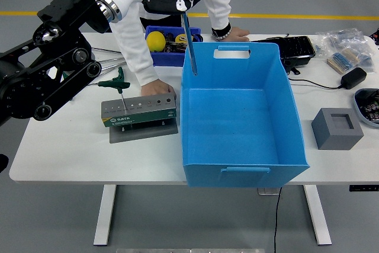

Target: Lift tool from toolbox,place it in box,lift tool from toolbox,place it in box

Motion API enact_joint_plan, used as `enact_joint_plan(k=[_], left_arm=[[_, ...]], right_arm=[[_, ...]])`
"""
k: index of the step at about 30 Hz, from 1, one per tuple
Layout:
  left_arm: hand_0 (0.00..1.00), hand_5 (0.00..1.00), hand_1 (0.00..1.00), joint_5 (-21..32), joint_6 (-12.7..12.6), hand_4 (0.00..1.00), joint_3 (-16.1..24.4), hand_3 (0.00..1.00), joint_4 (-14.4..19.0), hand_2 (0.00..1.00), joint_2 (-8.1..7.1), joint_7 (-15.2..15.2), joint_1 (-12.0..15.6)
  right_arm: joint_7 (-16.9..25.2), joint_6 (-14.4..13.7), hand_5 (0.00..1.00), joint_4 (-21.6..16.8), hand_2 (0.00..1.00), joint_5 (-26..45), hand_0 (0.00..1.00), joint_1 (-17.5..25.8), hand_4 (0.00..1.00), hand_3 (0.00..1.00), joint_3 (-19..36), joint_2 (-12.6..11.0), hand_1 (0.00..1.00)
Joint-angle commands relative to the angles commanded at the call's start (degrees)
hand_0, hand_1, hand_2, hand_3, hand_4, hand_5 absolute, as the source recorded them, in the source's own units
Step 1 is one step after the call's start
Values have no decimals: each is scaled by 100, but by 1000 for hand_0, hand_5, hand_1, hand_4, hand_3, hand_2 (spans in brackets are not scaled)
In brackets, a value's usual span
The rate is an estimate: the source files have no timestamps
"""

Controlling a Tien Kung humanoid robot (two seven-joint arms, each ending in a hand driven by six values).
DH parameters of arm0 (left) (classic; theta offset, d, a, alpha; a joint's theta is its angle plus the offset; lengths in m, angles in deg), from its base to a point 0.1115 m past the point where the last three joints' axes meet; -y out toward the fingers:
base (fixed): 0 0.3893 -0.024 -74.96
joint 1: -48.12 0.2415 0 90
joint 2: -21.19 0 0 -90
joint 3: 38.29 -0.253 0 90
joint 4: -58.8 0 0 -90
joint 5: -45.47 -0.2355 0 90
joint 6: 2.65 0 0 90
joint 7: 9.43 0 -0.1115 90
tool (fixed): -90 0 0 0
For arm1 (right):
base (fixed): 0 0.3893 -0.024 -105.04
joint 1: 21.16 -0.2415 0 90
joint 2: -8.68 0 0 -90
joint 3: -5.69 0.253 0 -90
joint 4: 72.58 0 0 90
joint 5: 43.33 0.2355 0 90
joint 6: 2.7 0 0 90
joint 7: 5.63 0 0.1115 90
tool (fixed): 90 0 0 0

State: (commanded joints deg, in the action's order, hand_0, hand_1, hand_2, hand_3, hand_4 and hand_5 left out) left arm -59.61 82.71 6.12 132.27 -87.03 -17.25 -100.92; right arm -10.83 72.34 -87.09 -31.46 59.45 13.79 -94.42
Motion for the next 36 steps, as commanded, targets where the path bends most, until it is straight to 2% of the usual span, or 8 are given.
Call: enact_joint_plan(k=[5, 9, 12, 15, 18, 20, 24, 36], left_arm=[[75, 608, 2, 152, -29, 718, -14, 53, 396, 16, 156, -36, -106], [75, 611, 2, 349, 14, 719, -273, 54, 548, 16, 429, -32, -54], [75, 611, 2, 482, 110, 719, -459, 54, 232, 16, 720, -13, 95], [81, 608, 2, 495, 76, 715, -693, 55, -75, 17, 902, 59, 240], [81, 608, 2, 490, -54, 715, -1196, 55, -442, 17, 983, 393, 237], [136, 598, 5, 663, -38, 723, -1544, 92, -702, 67, 1012, 647, 184], [136, 598, 5, 843, -59, 723, -2046, 92, -1030, 67, 1098, 898, 149], [164, 594, 34, 937, -23, 731, -2147, 134, -1452, 97, 1497, 975, 123]], right_arm=[[-6, 3, 720, -2, 759, -28, 725, -14, 799, 563, 9, -13, 702], [3, 1, 720, -4, 759, -10, 725, -30, 799, 564, -9, -17, 702], [8, -5, 720, -6, 759, 5, 725, -41, 799, 564, -17, -12, 702], [29, -8, 720, -8, 760, 67, 725, -54, 798, 564, -46, -11, 703], [18, -12, 720, -11, 760, 23, 725, -80, 798, 564, -30, -20, 703], [15, -10, 720, -12, 759, 12, 725, -83, 797, 564, -22, -29, 702], [8, -12, 720, -17, 759, -26, 725, -86, 797, 564, -3, -46, 702], [15, -37, 719, -26, 759, -90, 725, -126, 797, 564, 30, -78, 701]])
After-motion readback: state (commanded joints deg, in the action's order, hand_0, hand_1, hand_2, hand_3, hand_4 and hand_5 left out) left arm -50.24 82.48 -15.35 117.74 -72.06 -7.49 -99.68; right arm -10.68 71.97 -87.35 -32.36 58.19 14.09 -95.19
